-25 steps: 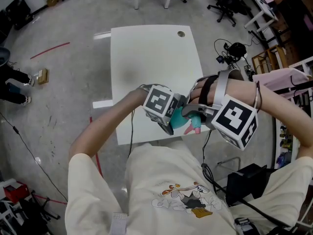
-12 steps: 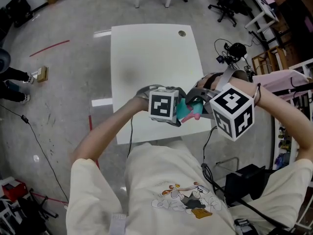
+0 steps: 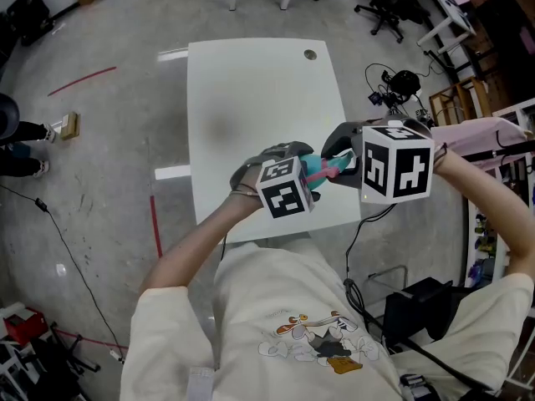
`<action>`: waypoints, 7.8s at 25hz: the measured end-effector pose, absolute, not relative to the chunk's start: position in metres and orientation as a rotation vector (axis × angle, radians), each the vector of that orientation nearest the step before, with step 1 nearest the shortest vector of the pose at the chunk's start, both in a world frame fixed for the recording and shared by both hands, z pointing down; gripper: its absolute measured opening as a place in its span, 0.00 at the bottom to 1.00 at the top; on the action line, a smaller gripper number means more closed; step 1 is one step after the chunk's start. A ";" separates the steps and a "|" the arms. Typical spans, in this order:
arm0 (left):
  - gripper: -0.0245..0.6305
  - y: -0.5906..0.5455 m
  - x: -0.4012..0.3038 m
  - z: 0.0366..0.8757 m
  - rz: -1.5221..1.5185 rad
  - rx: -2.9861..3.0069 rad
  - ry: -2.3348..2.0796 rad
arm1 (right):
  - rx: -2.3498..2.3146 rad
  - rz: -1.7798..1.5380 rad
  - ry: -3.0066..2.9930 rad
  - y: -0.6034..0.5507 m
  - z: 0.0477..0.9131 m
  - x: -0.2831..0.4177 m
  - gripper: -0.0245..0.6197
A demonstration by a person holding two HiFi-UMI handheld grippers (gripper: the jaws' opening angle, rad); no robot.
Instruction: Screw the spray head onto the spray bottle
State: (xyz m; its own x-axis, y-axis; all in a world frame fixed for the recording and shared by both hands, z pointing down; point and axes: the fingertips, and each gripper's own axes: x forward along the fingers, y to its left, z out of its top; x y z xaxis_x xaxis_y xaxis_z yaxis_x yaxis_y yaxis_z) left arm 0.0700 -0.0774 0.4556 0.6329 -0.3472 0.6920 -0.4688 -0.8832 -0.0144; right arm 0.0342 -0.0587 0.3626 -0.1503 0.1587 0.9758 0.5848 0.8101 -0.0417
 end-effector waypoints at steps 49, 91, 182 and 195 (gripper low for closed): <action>0.67 -0.022 0.059 0.438 0.784 2.886 0.132 | -0.884 -1.227 -1.598 -0.034 0.305 0.037 0.40; 0.67 -0.116 0.031 0.457 1.134 2.510 -1.427 | -0.118 0.303 -1.811 -0.090 0.375 0.030 0.24; 0.67 -0.145 0.031 0.595 0.655 2.576 -1.292 | -0.223 -0.375 -1.923 -0.144 0.458 0.050 0.38; 0.67 -0.167 0.019 0.688 0.607 2.461 -1.532 | 0.397 0.161 -2.114 -0.118 0.613 0.045 0.37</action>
